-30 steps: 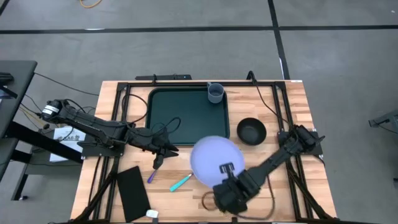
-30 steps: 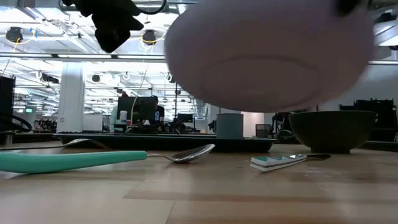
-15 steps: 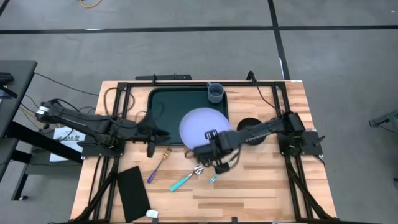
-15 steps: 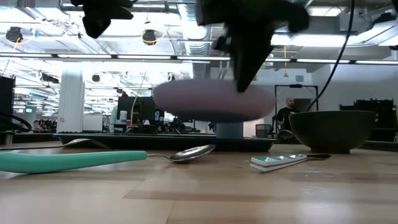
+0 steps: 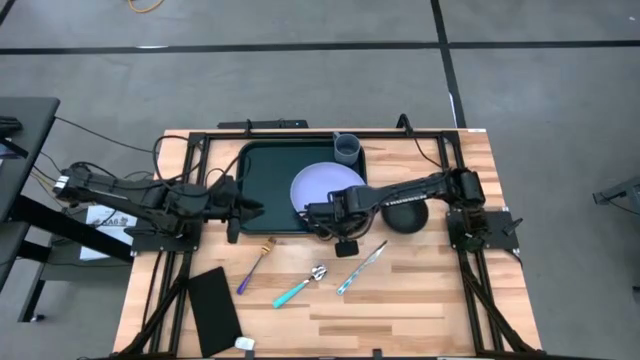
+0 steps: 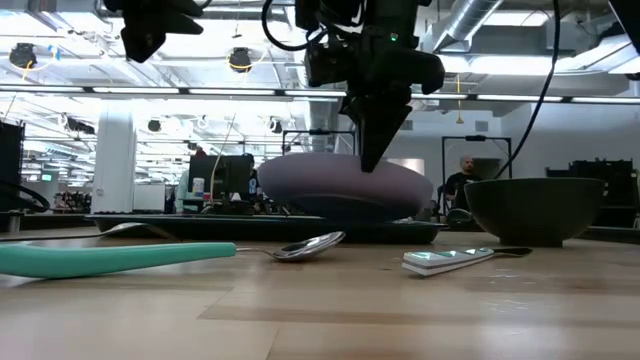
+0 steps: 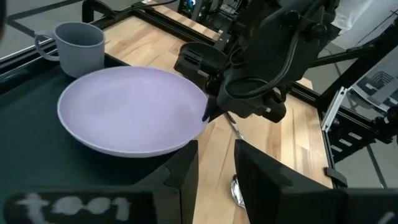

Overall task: Set up tray
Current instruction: Put the plate on the serving tray, then put the bowl on the plate on the serving tray

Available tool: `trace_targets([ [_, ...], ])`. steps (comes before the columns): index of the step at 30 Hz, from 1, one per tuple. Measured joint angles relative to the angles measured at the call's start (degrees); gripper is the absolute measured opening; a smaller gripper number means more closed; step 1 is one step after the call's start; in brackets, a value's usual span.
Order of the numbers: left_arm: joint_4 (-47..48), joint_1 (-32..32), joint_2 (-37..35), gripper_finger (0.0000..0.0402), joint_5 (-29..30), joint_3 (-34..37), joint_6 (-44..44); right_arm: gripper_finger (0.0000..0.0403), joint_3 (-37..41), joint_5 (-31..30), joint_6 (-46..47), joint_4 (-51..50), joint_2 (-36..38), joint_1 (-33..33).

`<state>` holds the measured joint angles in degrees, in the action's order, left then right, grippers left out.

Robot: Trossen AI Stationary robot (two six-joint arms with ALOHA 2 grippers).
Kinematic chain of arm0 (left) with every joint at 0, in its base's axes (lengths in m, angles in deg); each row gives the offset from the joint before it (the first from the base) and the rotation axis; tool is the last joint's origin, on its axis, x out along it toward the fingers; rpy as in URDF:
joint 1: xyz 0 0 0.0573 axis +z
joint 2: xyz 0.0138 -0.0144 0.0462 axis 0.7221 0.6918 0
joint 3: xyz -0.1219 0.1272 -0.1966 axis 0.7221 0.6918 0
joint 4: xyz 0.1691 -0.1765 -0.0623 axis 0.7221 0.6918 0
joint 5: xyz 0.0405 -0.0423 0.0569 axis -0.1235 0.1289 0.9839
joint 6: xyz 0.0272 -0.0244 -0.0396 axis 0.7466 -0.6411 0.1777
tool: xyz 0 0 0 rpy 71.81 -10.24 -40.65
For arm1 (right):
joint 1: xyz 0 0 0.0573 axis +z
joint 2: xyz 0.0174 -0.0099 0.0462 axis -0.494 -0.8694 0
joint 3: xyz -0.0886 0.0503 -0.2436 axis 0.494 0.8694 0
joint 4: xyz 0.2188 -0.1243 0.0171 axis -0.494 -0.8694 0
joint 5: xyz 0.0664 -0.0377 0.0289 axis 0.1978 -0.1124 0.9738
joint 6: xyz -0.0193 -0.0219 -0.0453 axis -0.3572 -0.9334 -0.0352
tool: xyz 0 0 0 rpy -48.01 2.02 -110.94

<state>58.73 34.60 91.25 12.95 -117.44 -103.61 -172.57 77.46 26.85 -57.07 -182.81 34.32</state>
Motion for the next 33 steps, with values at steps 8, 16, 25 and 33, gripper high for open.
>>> trace_targets([
  [8, -0.1, 0.9, 0.0, 0.0091, 0.0, 0.0, 0.0, 0.0, 0.2, 0.8, -0.9, 2.0, 0.0, -1.1],
  [16, -0.1, 0.9, 0.0, 0.0091, 0.0, 0.0, 0.1, 0.0, 3.7, 1.0, 1.5, 4.8, 0.0, -3.8],
  [25, -0.1, 0.9, 0.0, 0.0091, 0.0, 0.0, 0.1, 0.0005, 5.5, 2.0, 2.8, 6.4, -0.1, -4.9],
  [33, -0.1, 0.9, 0.0, 0.0091, 0.0, 0.0, 0.1, 0.0053, 5.5, 2.1, 3.8, 6.5, -0.1, -4.9],
])
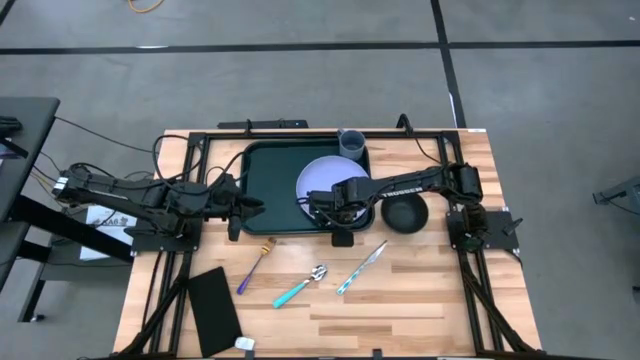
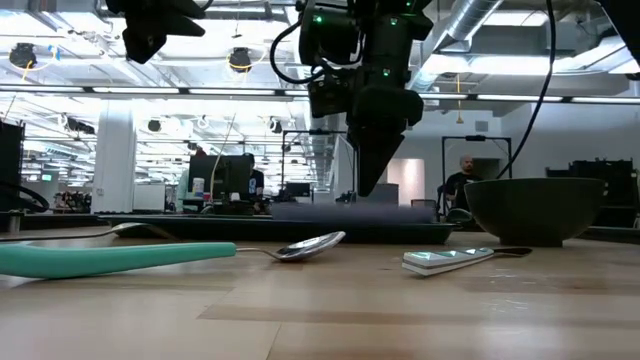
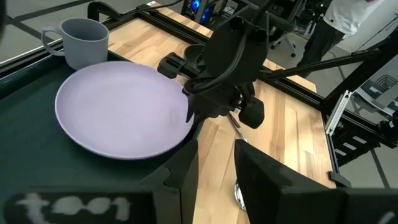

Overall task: Set up tray
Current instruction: Put the bowl on the plate on the serving tray

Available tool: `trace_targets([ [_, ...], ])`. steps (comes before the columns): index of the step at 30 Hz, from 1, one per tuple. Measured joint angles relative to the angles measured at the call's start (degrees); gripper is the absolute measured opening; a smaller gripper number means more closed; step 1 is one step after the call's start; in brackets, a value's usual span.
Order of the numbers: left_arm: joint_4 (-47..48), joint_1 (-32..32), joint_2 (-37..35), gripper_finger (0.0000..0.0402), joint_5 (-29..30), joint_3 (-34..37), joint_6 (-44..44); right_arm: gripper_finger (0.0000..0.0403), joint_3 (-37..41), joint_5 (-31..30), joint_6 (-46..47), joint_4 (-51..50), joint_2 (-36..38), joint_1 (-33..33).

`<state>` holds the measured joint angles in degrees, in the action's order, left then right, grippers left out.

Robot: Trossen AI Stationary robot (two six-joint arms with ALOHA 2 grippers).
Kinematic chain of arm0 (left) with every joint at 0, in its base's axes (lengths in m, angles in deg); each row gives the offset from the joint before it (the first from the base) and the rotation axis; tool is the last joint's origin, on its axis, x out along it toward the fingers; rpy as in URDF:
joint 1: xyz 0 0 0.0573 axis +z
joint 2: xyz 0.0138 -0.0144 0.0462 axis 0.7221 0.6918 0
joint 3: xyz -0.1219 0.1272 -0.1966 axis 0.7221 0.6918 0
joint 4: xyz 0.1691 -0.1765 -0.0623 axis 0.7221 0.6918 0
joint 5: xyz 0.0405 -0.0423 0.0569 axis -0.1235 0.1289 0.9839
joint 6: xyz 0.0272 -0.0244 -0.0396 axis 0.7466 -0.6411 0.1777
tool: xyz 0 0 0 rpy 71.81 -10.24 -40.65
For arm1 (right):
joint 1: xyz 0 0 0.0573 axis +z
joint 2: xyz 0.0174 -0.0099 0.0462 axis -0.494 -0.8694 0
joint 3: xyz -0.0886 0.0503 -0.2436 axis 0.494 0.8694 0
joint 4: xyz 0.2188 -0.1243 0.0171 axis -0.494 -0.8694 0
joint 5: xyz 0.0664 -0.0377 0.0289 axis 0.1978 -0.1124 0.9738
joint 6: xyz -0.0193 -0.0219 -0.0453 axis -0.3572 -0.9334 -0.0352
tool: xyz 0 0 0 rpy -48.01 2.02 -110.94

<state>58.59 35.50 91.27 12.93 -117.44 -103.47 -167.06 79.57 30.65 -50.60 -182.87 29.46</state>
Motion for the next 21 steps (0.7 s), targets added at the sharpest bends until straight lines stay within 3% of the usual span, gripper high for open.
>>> trace_targets([
  [9, 0.0, 0.0, 0.0, 0.0091, 0.0, 0.0, 0.0, 0.007, -1.6, 0.8, 9.0, -1.2, 0.4, 0.0],
  [15, 0.4, 0.0, 0.0, 0.0091, -0.2, 0.0, -0.2, 0.007, -5.8, 4.9, 27.5, -7.7, 5.6, 1.5],
  [17, 0.7, 0.0, 0.0, 0.0091, -0.7, 0.0, -0.4, 0.007, -5.7, 3.3, 33.1, -9.7, 8.3, 3.2],
  [21, 1.3, 0.0, 0.0, 0.0091, -1.7, 0.0, -0.8, 0.0071, -3.7, -6.9, 42.0, -16.9, 14.9, 9.4],
])
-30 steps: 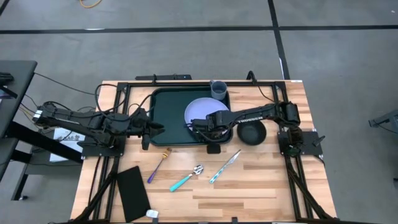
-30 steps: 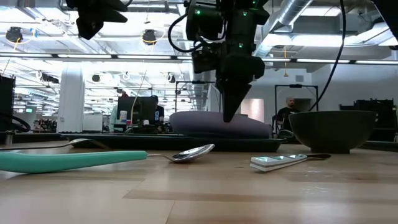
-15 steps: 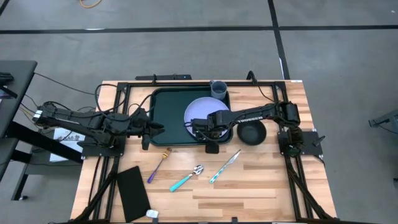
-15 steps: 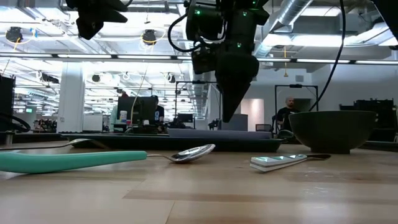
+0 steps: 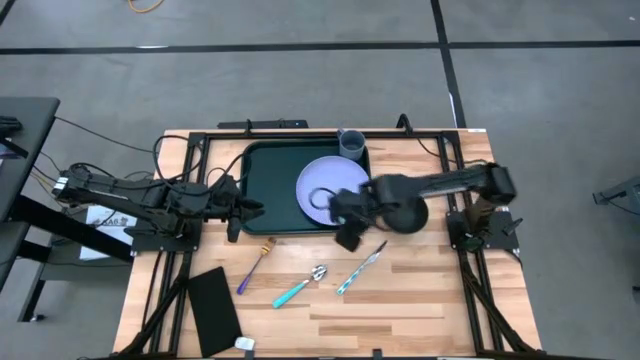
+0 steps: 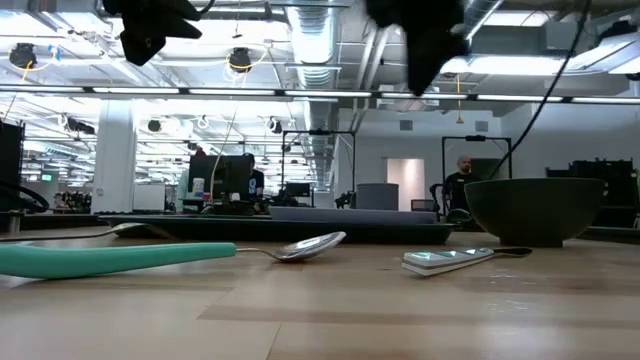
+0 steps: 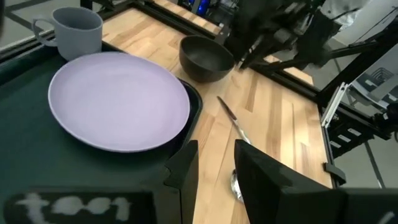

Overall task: Set up tray
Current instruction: Put the bowl on the plate on the serving tray

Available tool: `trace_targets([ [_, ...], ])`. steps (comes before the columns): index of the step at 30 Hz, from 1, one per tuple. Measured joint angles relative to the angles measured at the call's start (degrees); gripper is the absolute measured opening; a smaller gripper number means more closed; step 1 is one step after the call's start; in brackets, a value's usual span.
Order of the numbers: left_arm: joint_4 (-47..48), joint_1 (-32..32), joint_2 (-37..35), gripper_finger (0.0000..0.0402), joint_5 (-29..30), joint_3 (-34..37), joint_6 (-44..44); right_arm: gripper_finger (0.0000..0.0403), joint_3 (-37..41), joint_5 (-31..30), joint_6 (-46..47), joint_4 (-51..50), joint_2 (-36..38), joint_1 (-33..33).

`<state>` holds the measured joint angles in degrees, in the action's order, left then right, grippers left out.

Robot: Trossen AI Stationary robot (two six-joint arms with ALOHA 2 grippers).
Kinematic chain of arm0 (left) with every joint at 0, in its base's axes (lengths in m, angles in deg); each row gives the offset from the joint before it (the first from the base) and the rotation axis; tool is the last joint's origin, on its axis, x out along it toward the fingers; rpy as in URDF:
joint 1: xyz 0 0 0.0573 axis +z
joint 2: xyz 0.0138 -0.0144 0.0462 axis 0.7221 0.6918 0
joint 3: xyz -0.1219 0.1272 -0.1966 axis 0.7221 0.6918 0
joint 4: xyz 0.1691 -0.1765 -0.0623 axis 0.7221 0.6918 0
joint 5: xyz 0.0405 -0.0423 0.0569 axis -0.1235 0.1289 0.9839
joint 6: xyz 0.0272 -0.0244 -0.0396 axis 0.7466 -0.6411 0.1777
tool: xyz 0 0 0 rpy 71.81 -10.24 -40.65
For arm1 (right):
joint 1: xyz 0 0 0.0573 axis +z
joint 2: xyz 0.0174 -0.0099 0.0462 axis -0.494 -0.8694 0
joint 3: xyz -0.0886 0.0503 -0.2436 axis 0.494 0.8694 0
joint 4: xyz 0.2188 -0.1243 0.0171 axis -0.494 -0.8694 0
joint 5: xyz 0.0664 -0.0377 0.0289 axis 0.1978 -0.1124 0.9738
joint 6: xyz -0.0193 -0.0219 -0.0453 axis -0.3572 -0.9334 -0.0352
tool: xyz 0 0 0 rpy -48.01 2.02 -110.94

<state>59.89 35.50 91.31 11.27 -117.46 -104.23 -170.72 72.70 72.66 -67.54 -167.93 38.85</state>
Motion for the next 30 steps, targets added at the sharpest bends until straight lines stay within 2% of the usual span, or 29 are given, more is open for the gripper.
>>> trace_targets([
  [2, 0.2, 0.0, 0.0, 0.0091, 0.0, 0.0, -0.4, 0.0071, 3.6, -3.8, 5.3, -1.0, 3.8, 3.3],
  [6, 1.1, 0.0, 0.1, 0.0091, 0.0, 0.0, -0.6, 0.0071, 15.4, -4.6, 16.9, 2.3, 12.5, 7.2],
  [10, 3.5, 0.0, 1.8, 0.0091, -1.6, 0.0, 2.6, 0.0071, 27.3, -2.7, 27.3, 5.7, 19.2, 8.3],
  [15, 5.5, 0.2, 5.7, 0.0091, -2.1, 0.0, 4.8, 0.0071, 35.7, 1.3, 36.3, 7.8, 24.3, 9.1],
  [22, 5.1, 0.5, 10.7, 0.0091, -3.2, 0.0, 8.6, 0.0071, 36.9, 4.2, 36.9, 12.3, 26.6, 7.7],
  [30, 4.5, 0.5, 12.3, 0.0091, -4.5, 0.0, 10.8, 0.0071, 36.9, 8.6, 27.1, 11.7, 25.0, 2.4],
])
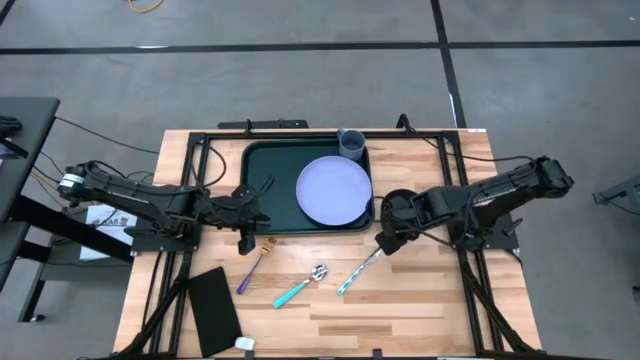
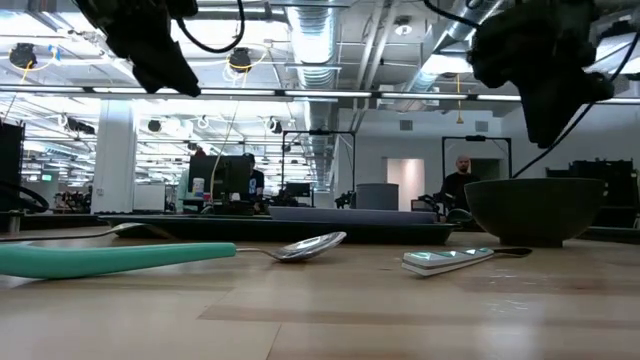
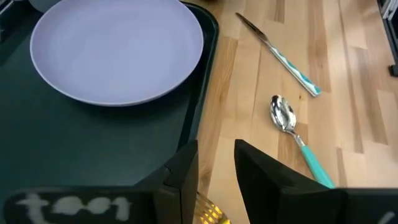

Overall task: Set up tray
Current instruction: Put the bowl on the plate on the serving tray

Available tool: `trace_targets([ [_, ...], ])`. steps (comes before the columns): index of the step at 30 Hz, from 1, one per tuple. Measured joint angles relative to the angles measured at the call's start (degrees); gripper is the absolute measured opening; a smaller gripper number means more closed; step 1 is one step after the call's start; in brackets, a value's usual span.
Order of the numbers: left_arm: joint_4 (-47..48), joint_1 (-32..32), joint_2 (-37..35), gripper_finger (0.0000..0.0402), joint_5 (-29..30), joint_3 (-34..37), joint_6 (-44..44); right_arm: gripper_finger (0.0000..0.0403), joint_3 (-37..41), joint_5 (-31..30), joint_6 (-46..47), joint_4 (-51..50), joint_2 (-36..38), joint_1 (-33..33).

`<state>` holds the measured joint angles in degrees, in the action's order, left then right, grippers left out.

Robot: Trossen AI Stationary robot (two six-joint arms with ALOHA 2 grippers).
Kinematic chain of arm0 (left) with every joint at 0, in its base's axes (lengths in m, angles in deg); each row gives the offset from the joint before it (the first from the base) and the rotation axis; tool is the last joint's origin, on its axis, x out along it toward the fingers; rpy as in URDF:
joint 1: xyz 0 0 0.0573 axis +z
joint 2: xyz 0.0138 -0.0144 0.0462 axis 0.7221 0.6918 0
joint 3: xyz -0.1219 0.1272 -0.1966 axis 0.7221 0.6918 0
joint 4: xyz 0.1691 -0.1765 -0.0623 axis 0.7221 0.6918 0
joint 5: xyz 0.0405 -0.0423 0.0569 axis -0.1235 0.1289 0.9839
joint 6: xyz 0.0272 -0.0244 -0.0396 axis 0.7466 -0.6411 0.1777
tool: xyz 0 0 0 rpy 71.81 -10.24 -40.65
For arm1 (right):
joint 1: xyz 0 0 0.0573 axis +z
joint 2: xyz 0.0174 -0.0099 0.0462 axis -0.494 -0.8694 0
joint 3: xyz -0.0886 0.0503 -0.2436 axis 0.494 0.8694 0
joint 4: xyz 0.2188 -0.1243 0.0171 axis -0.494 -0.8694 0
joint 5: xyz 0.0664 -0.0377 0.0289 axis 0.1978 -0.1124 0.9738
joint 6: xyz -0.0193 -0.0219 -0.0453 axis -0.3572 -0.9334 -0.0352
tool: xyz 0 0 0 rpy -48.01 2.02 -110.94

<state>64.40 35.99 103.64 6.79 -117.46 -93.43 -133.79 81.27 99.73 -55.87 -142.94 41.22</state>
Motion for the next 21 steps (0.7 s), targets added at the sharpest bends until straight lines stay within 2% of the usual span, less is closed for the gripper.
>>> trace_targets([
  [13, 0.1, 0.0, 0.0, 0.0091, 0.1, 0.0, 0.1, 0.0071, -0.1, 4.0, -19.3, -3.7, -8.5, -5.5],
  [21, 0.2, 0.0, 0.0, 0.0091, 0.1, 0.0, 0.0, 0.007, -0.1, 4.2, -25.1, -3.7, -12.6, -5.8],
])
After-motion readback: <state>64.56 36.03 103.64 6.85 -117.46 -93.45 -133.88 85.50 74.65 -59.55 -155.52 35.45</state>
